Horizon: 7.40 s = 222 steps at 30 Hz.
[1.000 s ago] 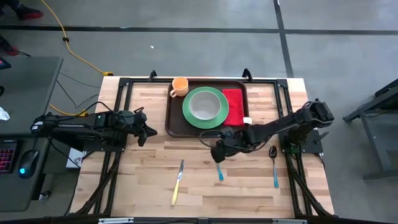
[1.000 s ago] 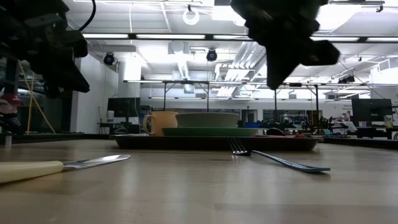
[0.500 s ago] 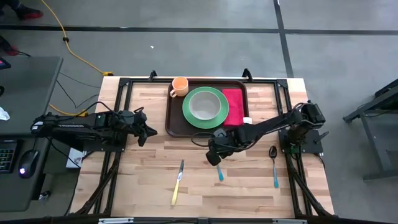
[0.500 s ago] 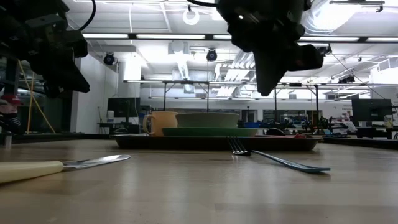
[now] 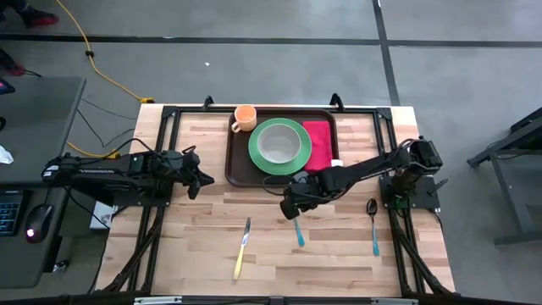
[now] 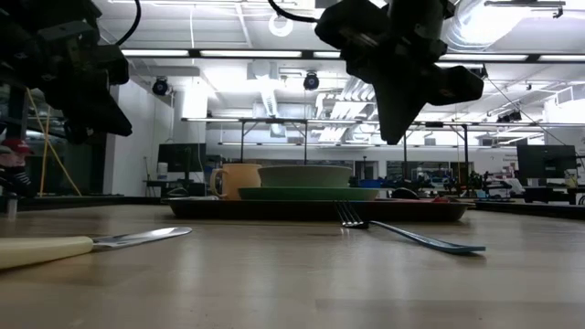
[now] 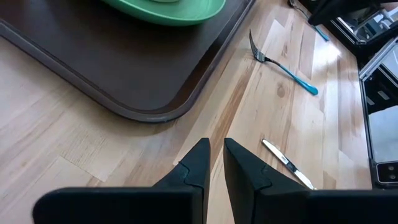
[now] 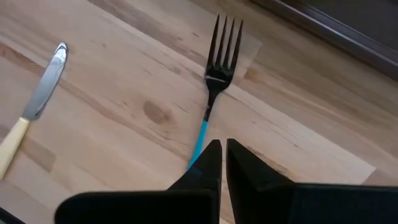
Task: Set up tray
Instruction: Put the blue fork on top of the red napkin
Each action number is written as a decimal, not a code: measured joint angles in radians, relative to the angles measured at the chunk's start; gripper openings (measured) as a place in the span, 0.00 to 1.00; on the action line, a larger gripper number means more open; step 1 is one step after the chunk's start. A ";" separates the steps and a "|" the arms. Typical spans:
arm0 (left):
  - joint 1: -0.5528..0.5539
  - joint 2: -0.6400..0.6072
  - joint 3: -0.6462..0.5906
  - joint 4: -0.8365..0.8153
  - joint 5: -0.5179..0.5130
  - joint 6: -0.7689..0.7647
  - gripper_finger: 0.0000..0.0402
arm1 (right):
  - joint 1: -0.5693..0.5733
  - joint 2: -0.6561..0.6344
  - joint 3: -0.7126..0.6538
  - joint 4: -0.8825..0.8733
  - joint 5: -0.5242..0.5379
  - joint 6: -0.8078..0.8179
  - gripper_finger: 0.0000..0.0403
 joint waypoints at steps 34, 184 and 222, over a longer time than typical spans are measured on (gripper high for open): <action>0.000 0.000 0.000 0.000 -0.018 0.012 0.19 | -0.001 0.087 0.000 0.084 -0.052 0.015 0.00; 0.000 0.000 0.000 -0.007 -0.151 0.079 0.19 | -0.051 0.296 0.003 0.055 -0.046 -0.008 0.01; 0.000 0.000 0.000 -0.015 -0.151 0.079 0.19 | 0.010 0.248 -0.005 -0.131 -0.205 0.046 0.00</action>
